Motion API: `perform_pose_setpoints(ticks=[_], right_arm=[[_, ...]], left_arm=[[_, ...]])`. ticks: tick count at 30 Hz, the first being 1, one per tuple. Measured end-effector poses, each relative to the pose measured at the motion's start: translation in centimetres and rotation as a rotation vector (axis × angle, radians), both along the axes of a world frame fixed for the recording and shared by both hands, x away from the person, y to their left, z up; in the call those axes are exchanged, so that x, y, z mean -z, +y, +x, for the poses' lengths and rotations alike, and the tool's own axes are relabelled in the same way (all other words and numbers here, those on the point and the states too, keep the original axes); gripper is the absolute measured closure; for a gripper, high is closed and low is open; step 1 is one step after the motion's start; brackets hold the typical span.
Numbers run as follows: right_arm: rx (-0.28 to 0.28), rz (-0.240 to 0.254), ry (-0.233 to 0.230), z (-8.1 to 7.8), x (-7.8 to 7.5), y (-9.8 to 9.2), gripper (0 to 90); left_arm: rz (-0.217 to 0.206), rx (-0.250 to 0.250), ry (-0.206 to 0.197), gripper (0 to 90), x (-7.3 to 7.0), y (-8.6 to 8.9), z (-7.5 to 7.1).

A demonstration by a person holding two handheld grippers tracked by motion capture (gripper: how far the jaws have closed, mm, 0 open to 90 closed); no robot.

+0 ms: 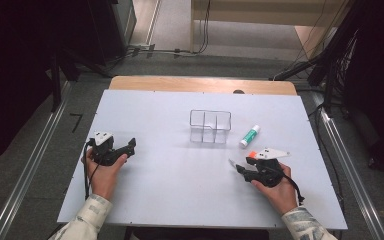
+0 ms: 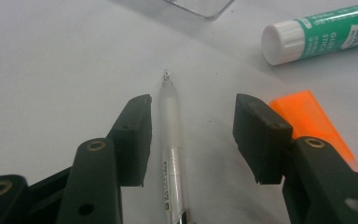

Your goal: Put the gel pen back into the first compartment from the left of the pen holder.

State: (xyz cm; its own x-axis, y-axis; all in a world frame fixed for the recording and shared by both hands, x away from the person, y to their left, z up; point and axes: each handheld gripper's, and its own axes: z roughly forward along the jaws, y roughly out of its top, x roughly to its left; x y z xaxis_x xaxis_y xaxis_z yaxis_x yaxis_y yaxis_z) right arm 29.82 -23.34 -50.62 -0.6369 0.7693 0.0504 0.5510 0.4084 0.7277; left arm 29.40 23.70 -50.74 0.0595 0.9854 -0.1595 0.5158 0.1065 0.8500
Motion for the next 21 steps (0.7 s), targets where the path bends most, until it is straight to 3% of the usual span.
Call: perform_pose_setpoints(ticks=[8,16,21], right_arm=[[-0.008,-0.011,0.005,0.3,0.3,0.5,48.8],[-0.018,-0.028,0.002,0.4,0.5,1.0,52.0],[-0.025,-0.038,-0.008,0.5,0.6,1.4,60.2]], left_arm=[[-0.023,-0.002,0.018,17.3,0.0,0.1,0.0],[-0.017,-0.002,0.017,17.3,0.0,0.1,0.0],[-0.013,0.0,0.013,17.3,0.0,0.1,0.0]])
